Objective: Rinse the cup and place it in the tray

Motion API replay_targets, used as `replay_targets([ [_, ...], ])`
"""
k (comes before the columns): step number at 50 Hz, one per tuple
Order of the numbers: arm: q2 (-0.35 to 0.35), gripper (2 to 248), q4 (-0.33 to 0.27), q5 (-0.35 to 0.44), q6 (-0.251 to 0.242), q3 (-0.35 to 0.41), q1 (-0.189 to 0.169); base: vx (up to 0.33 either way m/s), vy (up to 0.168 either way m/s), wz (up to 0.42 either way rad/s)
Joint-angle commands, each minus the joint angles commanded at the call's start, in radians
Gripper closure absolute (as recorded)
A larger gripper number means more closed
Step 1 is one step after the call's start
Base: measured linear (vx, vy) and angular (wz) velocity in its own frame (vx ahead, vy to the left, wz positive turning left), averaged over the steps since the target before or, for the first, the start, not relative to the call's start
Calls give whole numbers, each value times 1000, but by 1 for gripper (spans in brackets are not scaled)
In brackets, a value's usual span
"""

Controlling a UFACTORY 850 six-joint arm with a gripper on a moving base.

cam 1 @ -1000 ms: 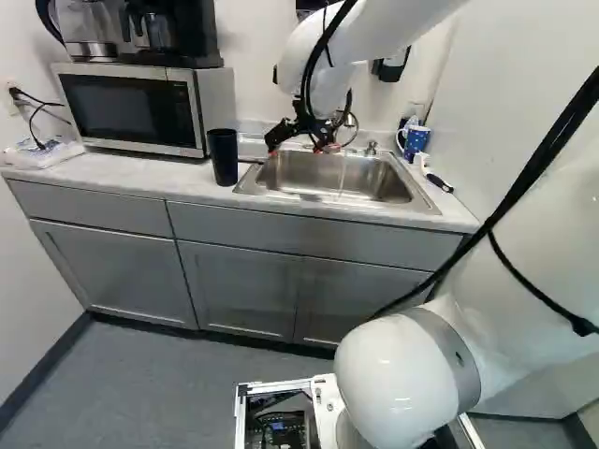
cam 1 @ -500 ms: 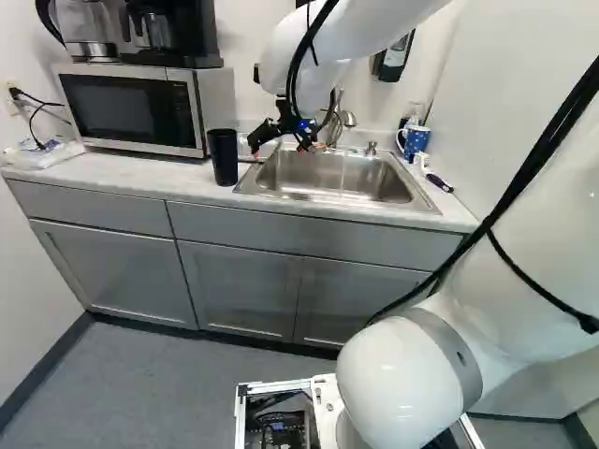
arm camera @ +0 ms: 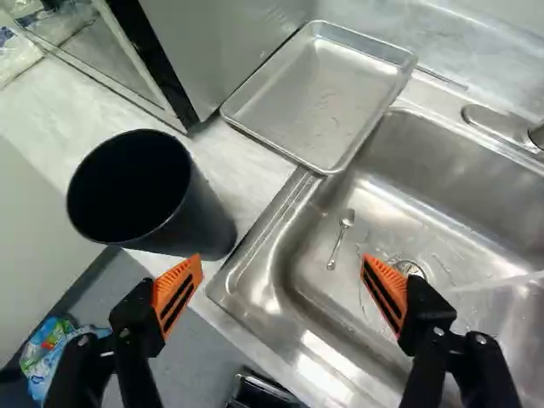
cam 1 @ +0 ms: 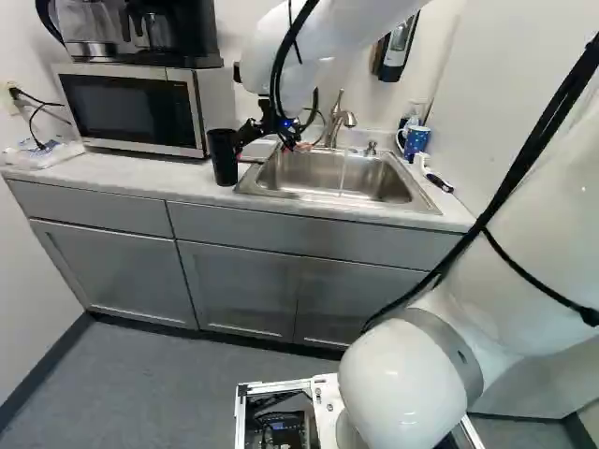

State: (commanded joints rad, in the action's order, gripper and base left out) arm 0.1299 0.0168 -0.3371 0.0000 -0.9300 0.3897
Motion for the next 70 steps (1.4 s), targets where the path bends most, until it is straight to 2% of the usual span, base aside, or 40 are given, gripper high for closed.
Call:
replay_targets([
  [37, -56, 3, 0, 0, 0, -54, 125, 0, 0, 0],
  [51, -63, 3, 0, 18, 0, -55, 128, 0, 0, 0],
  [70, -102, 3, 0, 96, 0, -50, 131, 0, 0, 0],
])
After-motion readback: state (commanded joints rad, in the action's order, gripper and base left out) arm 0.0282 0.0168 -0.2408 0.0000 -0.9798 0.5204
